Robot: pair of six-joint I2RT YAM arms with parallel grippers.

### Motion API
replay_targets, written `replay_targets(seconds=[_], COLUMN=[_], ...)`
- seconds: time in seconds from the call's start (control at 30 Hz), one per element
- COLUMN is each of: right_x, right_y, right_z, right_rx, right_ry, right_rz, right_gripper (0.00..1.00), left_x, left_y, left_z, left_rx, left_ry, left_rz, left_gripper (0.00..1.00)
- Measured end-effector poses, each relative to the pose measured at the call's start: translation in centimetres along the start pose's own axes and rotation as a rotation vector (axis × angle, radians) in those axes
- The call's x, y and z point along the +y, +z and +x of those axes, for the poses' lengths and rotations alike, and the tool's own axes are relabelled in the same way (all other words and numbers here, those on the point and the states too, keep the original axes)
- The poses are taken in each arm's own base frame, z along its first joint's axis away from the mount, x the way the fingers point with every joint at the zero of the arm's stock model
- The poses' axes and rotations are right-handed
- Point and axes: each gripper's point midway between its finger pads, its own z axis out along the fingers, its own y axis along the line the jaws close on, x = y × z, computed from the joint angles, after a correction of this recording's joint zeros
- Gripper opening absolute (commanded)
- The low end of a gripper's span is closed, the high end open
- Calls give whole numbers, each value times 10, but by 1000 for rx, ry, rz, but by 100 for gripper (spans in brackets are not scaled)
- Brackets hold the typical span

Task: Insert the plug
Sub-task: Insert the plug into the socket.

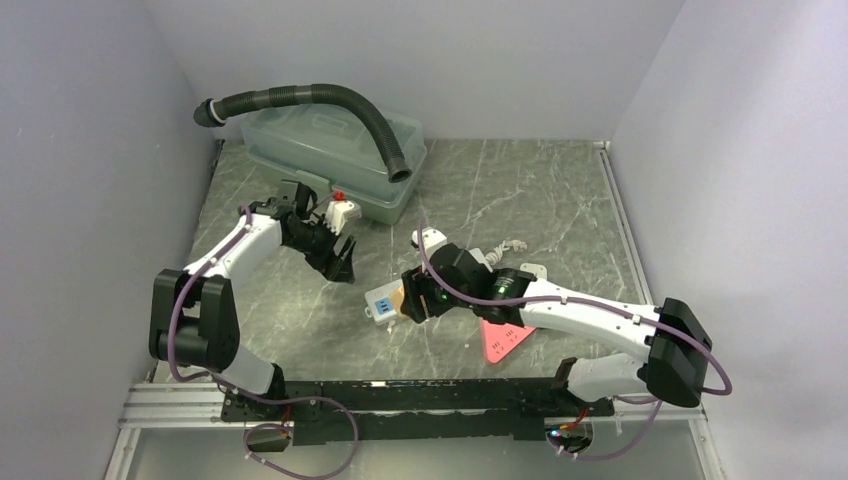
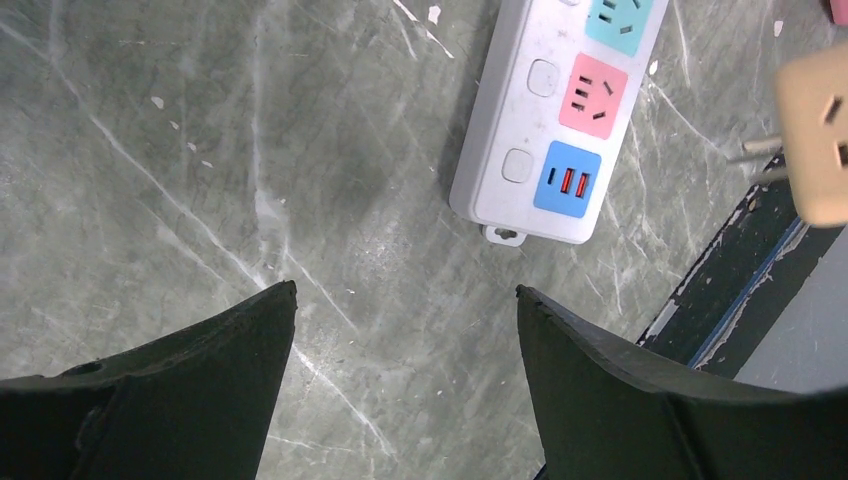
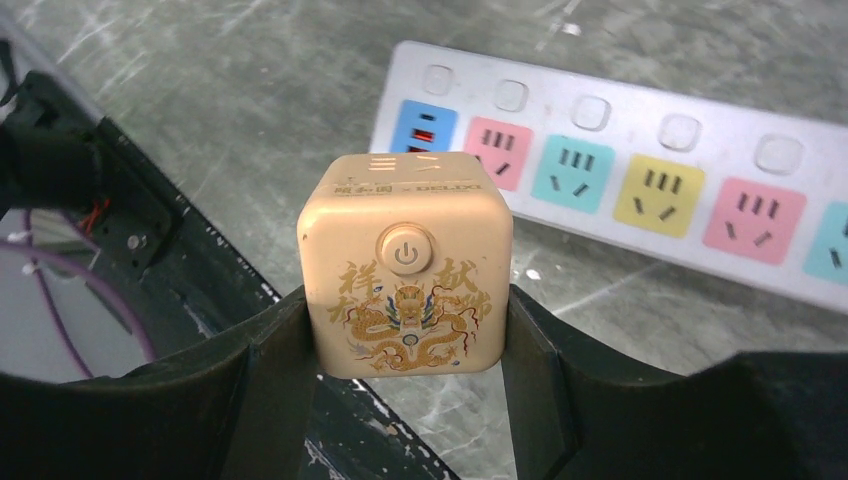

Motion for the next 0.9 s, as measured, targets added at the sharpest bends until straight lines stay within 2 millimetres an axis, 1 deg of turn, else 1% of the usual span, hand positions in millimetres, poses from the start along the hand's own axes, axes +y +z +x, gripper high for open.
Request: replay_targets(seconds=[0.13, 0.27, 0.43, 0.6, 0.8, 0.9], right_x=[12, 15, 16, 23, 38, 50], right_y=[-1, -2, 0, 2, -12, -20], right_z=[0, 3, 4, 4, 1, 0], right_rx=[-13, -10, 0, -2, -33, -30], right_ry=[-97, -170, -194, -220, -277, -299], right_rz=[-95, -135, -143, -185, -279, -355], right_gripper=[0, 0, 0, 0, 0, 0], left_x=[2, 5, 5, 6, 8, 7], left_y=[-1, -1, 0, 0, 0, 0], left_z=[-2, -4, -4, -5, -8, -9], left_rx=[-13, -24, -23, -26, -39, -44], left_ry=[-9, -12, -23, -24, -21, -21], left_rz=[-3, -10, -8, -11, -14, -10], left_gripper=[85, 85, 85, 85, 85, 85])
